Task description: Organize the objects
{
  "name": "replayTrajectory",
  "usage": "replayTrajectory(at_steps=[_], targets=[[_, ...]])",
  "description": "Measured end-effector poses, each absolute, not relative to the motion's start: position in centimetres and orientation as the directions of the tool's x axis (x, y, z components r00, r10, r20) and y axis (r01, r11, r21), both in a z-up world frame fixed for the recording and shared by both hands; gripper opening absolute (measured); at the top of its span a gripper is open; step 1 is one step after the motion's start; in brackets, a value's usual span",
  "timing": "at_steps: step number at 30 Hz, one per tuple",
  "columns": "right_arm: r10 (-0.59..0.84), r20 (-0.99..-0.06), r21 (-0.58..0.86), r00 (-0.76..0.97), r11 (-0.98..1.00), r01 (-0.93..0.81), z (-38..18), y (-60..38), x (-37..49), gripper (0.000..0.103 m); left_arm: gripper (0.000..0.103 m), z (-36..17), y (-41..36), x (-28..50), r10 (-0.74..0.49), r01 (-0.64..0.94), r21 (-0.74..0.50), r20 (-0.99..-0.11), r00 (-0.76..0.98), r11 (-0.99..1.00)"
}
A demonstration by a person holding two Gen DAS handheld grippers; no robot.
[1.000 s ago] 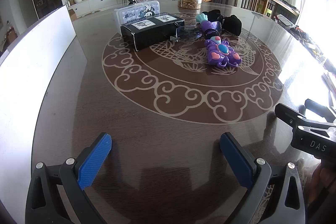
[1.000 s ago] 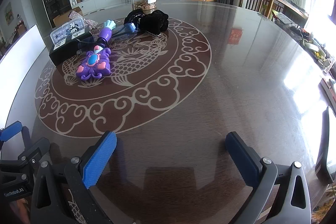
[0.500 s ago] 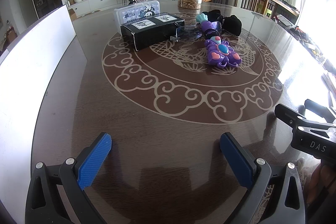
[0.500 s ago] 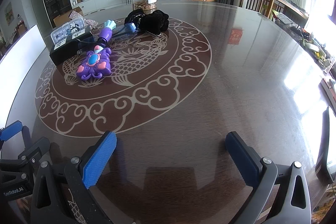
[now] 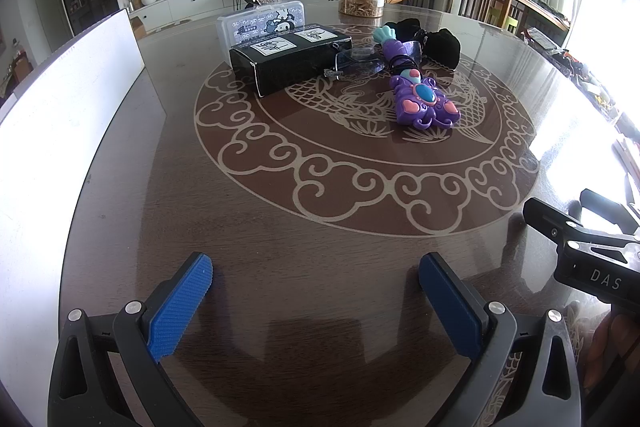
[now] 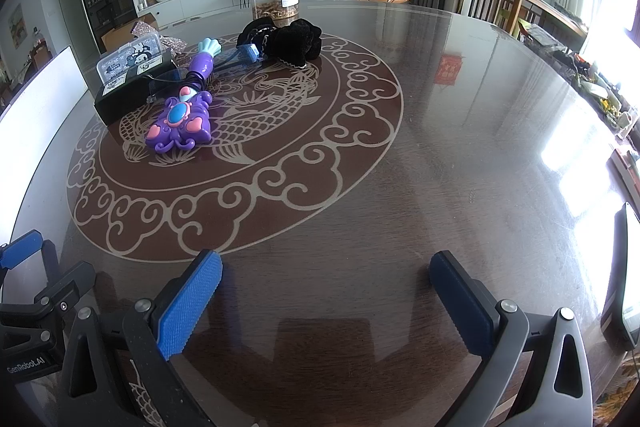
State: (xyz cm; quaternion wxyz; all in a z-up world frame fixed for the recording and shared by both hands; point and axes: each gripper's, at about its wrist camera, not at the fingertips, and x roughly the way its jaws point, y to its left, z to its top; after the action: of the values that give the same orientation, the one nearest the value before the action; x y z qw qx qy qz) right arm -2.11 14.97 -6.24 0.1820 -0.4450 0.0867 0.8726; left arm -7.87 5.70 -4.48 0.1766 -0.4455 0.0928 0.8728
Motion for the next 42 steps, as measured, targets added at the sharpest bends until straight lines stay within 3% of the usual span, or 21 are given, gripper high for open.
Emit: replayTrajectory(at_steps=[38, 42], targets=[[0.237, -0.807, -0.005, -0.542, -0.919, -0.395, -6.2, 14.9, -1.7, 0.103, 0.103, -4.5, 5.7, -7.9, 0.226, -0.391, 0.004, -0.810, -0.541, -0.920], [0.237, -0.807, -0.005, -0.541, -0.919, -0.395, -6.2, 14.9, -1.7, 0.103, 0.103, -4.6, 6.4, -9.2, 0.153, -0.265, 0.003, -0.810, -0.566, -0.964]])
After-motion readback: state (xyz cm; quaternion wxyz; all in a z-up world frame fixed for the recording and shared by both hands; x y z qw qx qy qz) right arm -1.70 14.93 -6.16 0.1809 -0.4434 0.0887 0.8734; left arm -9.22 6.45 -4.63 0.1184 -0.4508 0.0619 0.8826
